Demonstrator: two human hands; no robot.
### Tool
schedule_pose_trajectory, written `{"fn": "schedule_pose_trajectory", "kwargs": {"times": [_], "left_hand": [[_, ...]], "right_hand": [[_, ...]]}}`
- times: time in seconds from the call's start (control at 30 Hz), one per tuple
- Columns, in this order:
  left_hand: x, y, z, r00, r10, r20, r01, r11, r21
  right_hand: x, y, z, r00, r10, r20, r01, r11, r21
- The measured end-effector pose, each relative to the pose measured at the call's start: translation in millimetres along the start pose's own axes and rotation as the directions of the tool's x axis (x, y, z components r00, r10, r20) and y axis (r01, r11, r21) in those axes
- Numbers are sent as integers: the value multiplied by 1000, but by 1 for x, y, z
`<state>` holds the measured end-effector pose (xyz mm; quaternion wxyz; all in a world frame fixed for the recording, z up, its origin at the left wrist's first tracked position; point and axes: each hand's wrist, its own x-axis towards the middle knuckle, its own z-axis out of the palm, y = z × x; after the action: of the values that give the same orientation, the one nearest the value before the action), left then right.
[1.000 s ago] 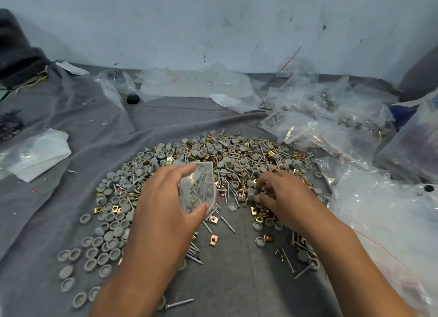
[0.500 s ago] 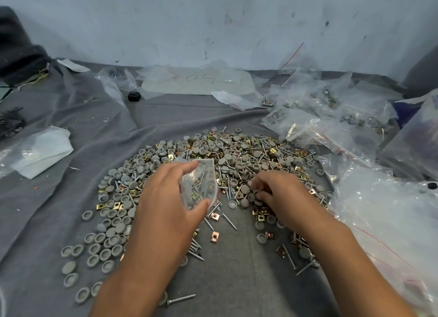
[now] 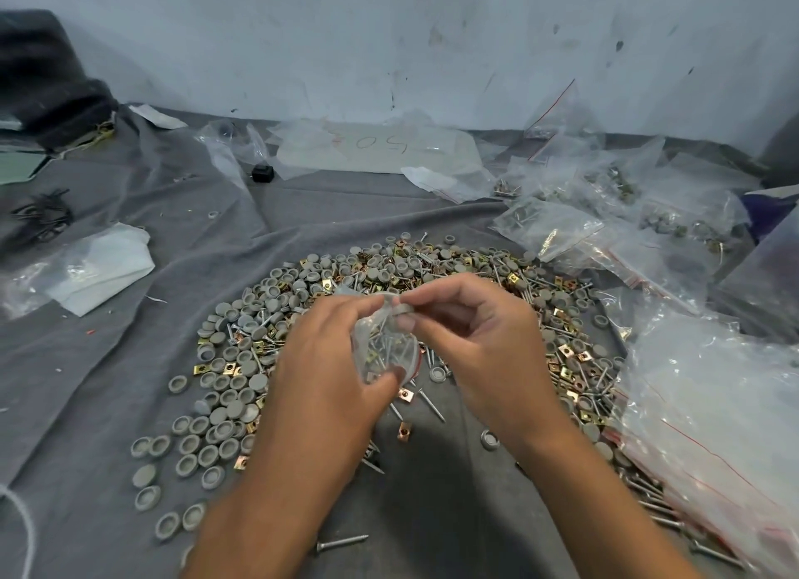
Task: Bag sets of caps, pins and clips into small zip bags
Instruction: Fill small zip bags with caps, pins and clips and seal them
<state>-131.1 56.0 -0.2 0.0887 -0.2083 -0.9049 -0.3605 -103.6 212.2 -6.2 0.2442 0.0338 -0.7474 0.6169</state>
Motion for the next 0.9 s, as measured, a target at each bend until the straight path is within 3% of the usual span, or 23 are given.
{"fn": "schedule_pose_trajectory", "kwargs": {"times": [0.1,0.17,0.27,0.33,0.43,0.53,0.67,0.9], "left_hand": [[1,0,-1,1000,5,-7,-5,1000,-12],[1,0,-1,1000,6,-6,-6,1000,-13],[0,0,-2,1000,4,-6,-4,1000,-6],[-1,0,-3,1000,2,-5,-2,1000,-13],[-2,0,-3,1000,5,0,-5,1000,-8],[-1,0,-3,1000,8,5,-8,1000,0],[-1,0,-2,1000,16,-6,-16,1000,9],[-1,0,-2,1000,12,-1,-12,1000,12]], "right_hand": [[-2,4,1,987,-156,49,162,899,-407],[-3,7,0,976,-183,116,217,810,-546],[2,7,-20,986,-162,27,153,848,-507],[9,6,-45,995,-46,-86,-7,847,-532],[11,16,-69,954,294,-57,-250,679,-691],[3,28,-65,867,494,73,-220,508,-833],[0,31,-57,876,473,92,-145,442,-885],[0,35,-64,865,497,64,-227,503,-834]]}}
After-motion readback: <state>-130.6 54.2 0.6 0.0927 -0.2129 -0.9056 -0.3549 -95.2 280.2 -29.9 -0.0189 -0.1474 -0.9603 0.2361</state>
